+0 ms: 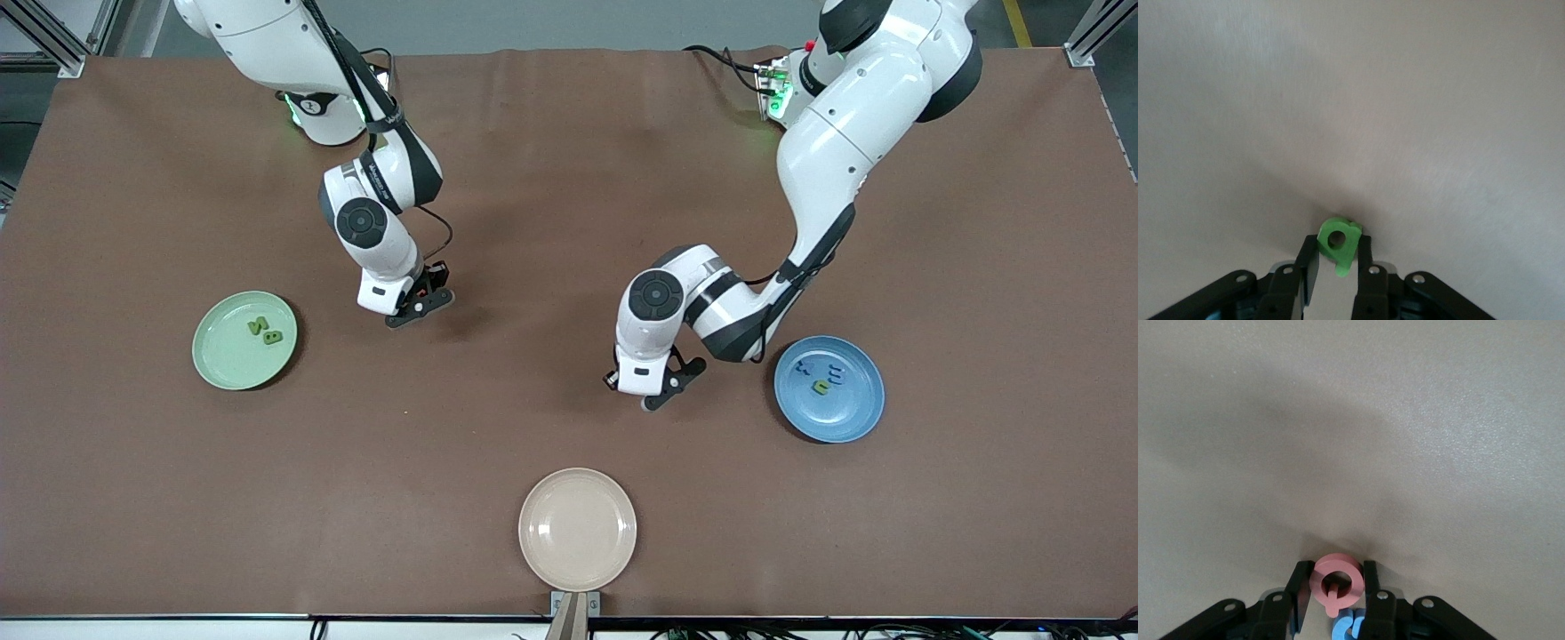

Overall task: Sort upper and lower case letters into plates
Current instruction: 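Drop Q on the green plate while the left gripper drops q on blue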

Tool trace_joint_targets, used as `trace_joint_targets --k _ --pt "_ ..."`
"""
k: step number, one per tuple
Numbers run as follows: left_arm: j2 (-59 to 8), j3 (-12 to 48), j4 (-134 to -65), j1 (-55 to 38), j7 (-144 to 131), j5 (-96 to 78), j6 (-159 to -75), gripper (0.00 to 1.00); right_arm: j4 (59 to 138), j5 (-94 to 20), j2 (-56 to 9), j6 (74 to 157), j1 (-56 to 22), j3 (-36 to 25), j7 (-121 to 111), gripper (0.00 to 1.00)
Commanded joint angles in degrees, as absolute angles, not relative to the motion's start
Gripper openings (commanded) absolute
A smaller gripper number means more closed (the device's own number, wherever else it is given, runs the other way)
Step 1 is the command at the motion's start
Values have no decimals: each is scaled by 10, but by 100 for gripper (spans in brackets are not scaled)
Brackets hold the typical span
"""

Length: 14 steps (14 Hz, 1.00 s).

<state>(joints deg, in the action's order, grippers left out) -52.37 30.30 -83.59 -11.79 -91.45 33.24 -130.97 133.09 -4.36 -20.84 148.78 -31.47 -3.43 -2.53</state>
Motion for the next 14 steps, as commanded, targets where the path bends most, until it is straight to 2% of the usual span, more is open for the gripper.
trace_joint_targets --k 1,5,8,11,14 --pt "-477 301 -843 -96 -918 330 -1293 0 1336 -53 -203 1485 -309 -45 -25 10" --pt "-417 307 -863 -58 -863 330 -1214 0 1333 -46 -121 1397 -298 -93 -33 10" --pt "-366 311 -933 -1 -782 330 -1206 0 1333 -38 -77 1356 -287 -151 -103 10" --pt "-324 313 -1007 77 -673 330 -1214 0 1334 -37 -76 1353 -227 -174 -175 10" --pt "-321 313 -1027 142 -582 331 -1218 0 1329 -37 -84 1368 -151 -174 -227 11"
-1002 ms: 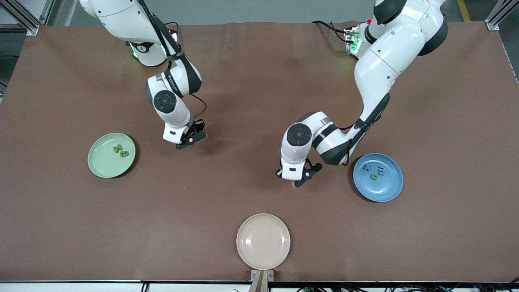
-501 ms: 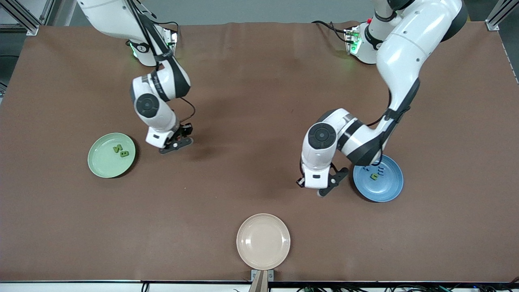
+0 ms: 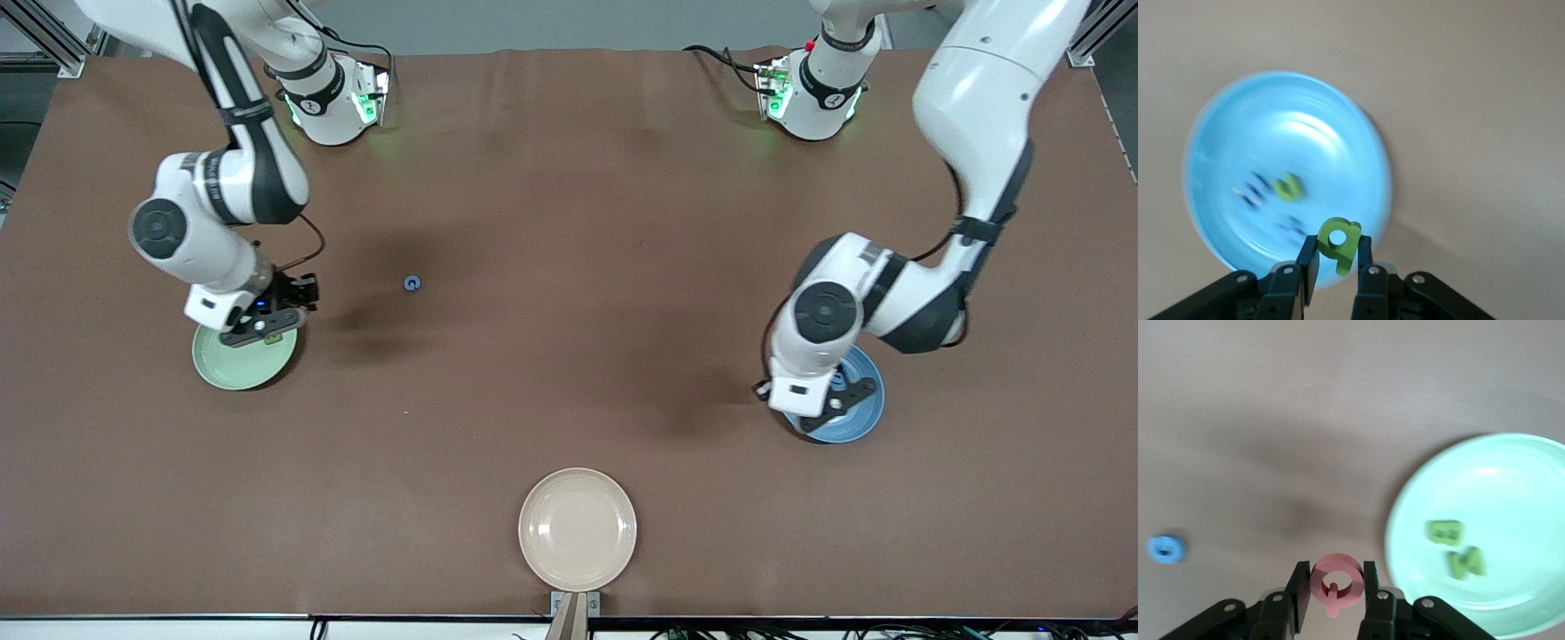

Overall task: Sort upper and lower case letters into plates
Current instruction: 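Drop Q on the green plate while the left gripper drops q on blue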

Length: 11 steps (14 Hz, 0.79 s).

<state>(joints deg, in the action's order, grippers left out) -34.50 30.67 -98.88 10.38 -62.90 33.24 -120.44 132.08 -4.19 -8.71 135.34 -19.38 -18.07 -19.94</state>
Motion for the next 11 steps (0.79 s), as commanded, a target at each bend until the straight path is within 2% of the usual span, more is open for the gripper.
trace_joint_targets --k 1,5,8,10,11 --pt "-323 313 -1028 156 -564 331 -1218 0 1329 -37 -92 1378 -134 -174 -237 11" --pt "-348 313 -1036 208 -525 337 -1262 3 1325 -37 -134 1420 -67 -174 -293 11" --pt "-355 312 -1039 212 -519 338 -1275 8 1324 -40 -177 1470 -30 -172 -331 13" --pt "-362 308 -1035 214 -506 361 -1275 19 1318 -40 -195 1496 -23 -172 -336 13" --pt "-368 308 -1035 227 -504 382 -1276 29 1311 -42 -203 1496 -21 -172 -336 13"
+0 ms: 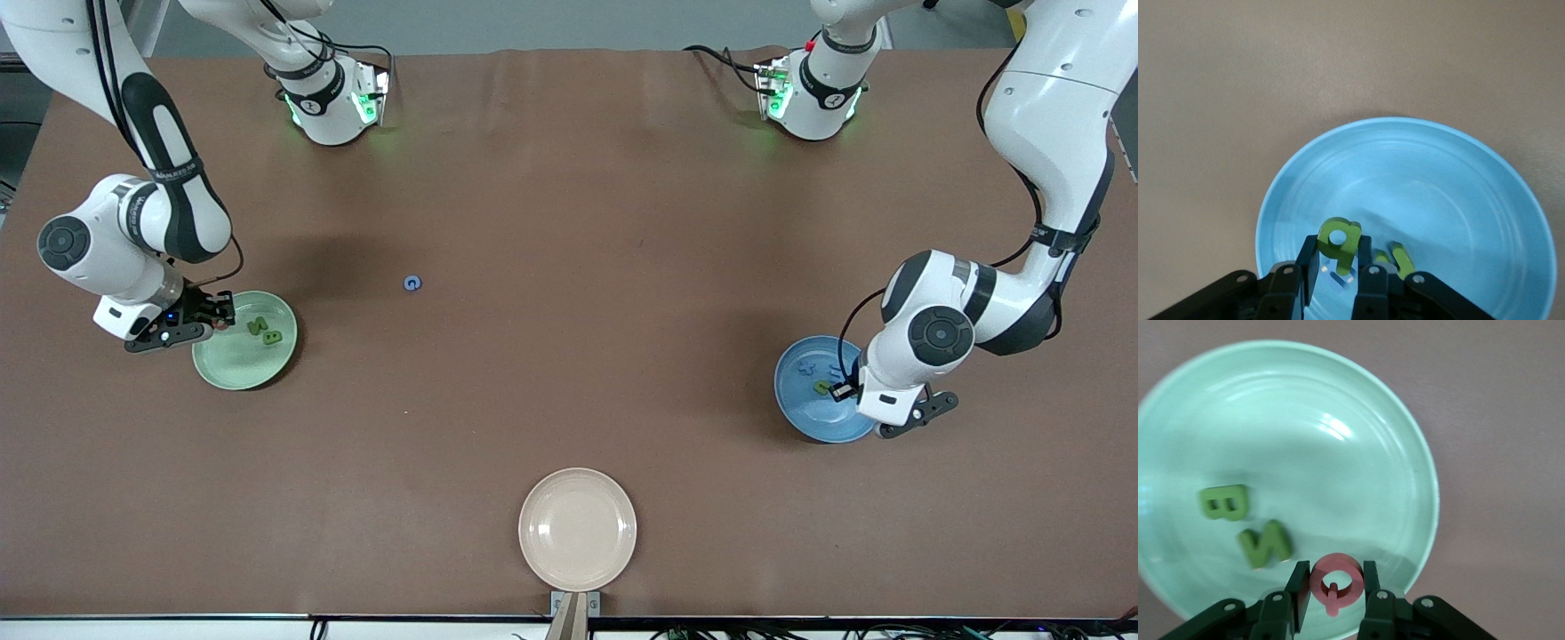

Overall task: Sort upper and lower case letters into plates
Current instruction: 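Drop Q on the green plate while the left gripper drops q on blue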

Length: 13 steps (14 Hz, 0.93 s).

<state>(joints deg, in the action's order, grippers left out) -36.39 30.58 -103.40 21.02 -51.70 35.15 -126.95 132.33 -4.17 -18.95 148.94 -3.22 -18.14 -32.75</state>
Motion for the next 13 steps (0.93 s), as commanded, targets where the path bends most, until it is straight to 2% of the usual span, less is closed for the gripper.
trace_joint_targets --k 1,2,4,5,9,10,11,12,13 --pt "-371 308 -1034 231 -504 387 -1276 44 1308 -44 -209 1495 -22 -171 -335 13" --pt "-371 308 -1034 231 -504 387 -1276 68 1303 -46 -215 1495 -22 -171 -334 13" --pt "-368 311 -1034 230 -512 383 -1276 96 1303 -51 -221 1496 -22 -171 -335 13" --pt "-367 312 -1034 230 -513 381 -1276 100 1303 -52 -221 1496 -22 -171 -334 14" --pt "-346 322 -1035 230 -515 378 -1269 100 1303 -61 -226 1495 -22 -168 -333 17" --pt "-330 330 -1034 232 -516 370 -1266 100 1303 -67 -227 1495 -25 -168 -333 21" --pt "-316 333 -1034 234 -515 354 -1260 100 1303 -67 -226 1490 -25 -168 -333 35" --pt "-300 342 -1031 235 -512 333 -1257 100 1303 -67 -226 1489 -26 -168 -333 56" --pt "-288 347 -1023 235 -510 322 -1255 100 1303 -67 -222 1487 -27 -168 -333 84"
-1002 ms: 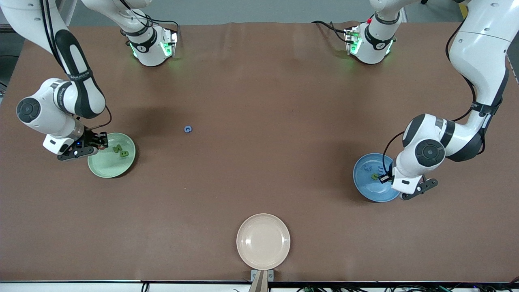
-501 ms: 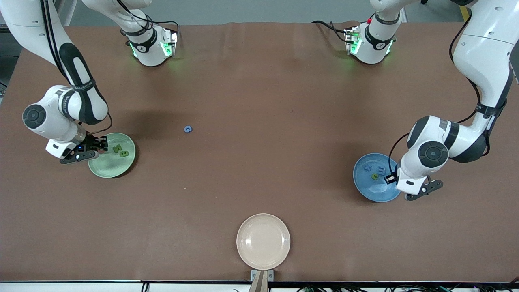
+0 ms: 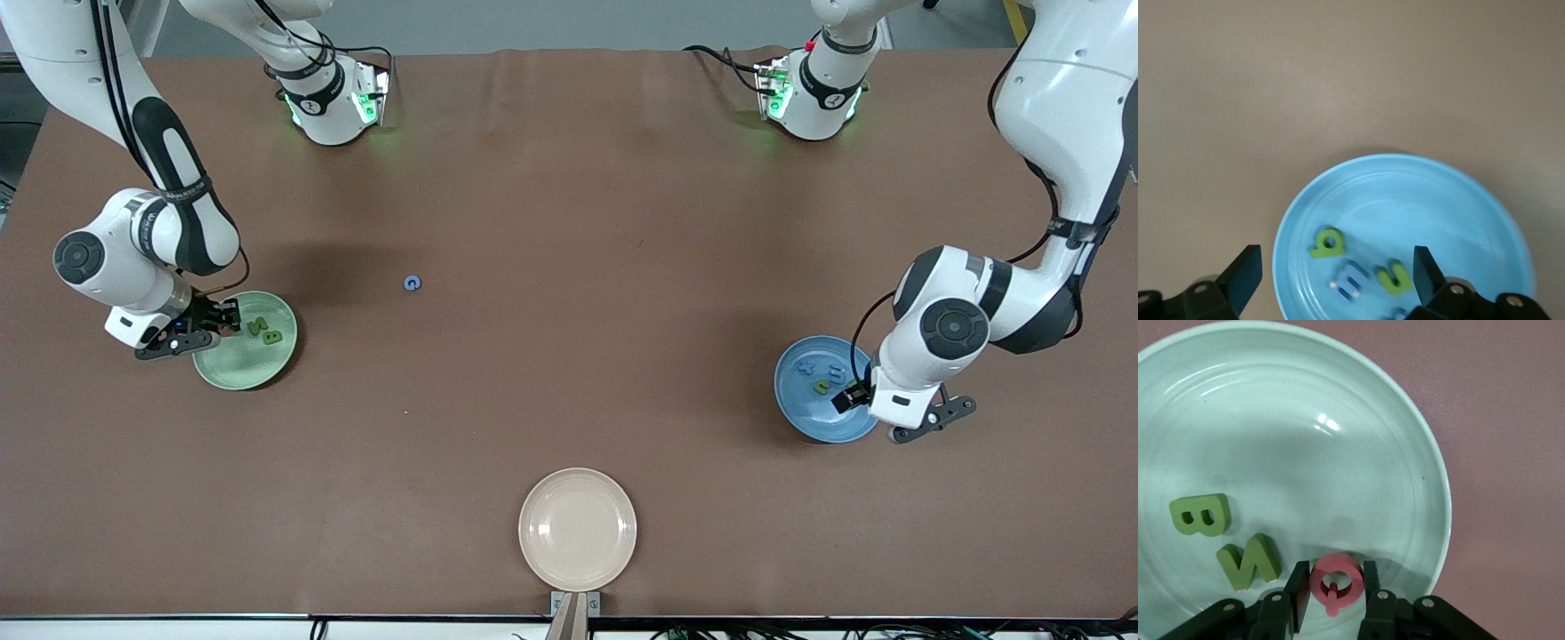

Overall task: Sort upper and lower case letters into plates
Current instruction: 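Reach the right gripper to blue C while the left arm withdraws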

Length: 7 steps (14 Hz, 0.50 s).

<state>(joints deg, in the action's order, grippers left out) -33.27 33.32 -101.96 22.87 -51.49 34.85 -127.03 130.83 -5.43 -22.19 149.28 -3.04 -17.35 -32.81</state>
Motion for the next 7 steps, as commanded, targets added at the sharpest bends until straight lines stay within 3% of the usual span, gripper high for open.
trace_joint_targets --k 1,3,7 --pt "-279 356 -1010 235 -509 314 -1254 100 1303 -67 -215 1478 -28 -168 -334 90" --pt "-261 376 -983 235 -508 312 -1240 100 1303 -67 -185 1425 -31 -167 -333 99" --pt "-246 400 -899 235 -414 308 -1139 100 1304 -69 -125 1353 -86 -168 -264 99"
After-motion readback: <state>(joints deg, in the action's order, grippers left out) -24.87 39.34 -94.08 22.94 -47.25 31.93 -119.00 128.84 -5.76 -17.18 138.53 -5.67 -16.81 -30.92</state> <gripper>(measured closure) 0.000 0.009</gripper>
